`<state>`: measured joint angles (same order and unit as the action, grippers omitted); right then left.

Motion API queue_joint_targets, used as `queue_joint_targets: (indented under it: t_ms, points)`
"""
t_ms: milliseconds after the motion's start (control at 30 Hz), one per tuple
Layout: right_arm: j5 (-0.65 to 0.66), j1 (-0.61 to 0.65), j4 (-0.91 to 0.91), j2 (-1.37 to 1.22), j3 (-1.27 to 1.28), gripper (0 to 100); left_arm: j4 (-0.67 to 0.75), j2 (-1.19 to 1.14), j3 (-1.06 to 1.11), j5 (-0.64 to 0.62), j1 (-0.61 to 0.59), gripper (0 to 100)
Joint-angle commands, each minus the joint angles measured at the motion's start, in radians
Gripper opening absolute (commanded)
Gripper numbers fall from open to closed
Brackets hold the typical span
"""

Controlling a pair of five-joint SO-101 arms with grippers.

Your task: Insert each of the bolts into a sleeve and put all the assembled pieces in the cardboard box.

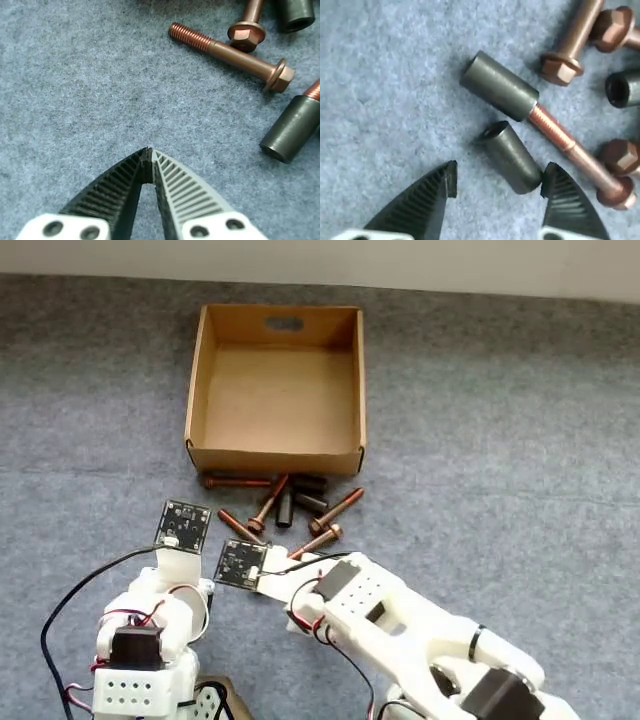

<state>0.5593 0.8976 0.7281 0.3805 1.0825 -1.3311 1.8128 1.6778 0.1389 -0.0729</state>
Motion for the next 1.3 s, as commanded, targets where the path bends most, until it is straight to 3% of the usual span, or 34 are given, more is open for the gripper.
queue_joint_targets:
  t_ms: [0, 100, 367, 533, 667, 933, 1267]
  points:
    - [0.017, 0.008, -0.018, -0.007, -0.03, 23.8, 0.0, 0.01, 0.018, -0.002, 0.013, 1]
    - [0.017, 0.005, -0.018, 0.004, -0.028, 18.2, 0.0, 0.01, 0.018, -0.002, 0.013, 1]
    - [-0.035, 0.005, -0.018, 0.084, -0.03, 16.8, 0.0, 0.01, 0.018, -0.002, 0.013, 1]
    - [-0.089, -0.002, -0.018, 0.097, -0.03, 0.0, 0.0, 0.01, 0.018, -0.002, 0.013, 1]
    - [-0.109, -0.054, -0.018, 0.097, -0.027, 0.5, 0.0, 0.01, 0.018, -0.002, 0.013, 1]
    - [-0.107, -0.226, -0.018, 0.101, 0.045, 0.5, 0.0, 0.01, 0.018, -0.002, 0.013, 1]
    - [-0.109, -0.631, -0.015, 0.101, 0.07, 0.5, 0.0, 0.01, 0.018, -0.002, 0.013, 1]
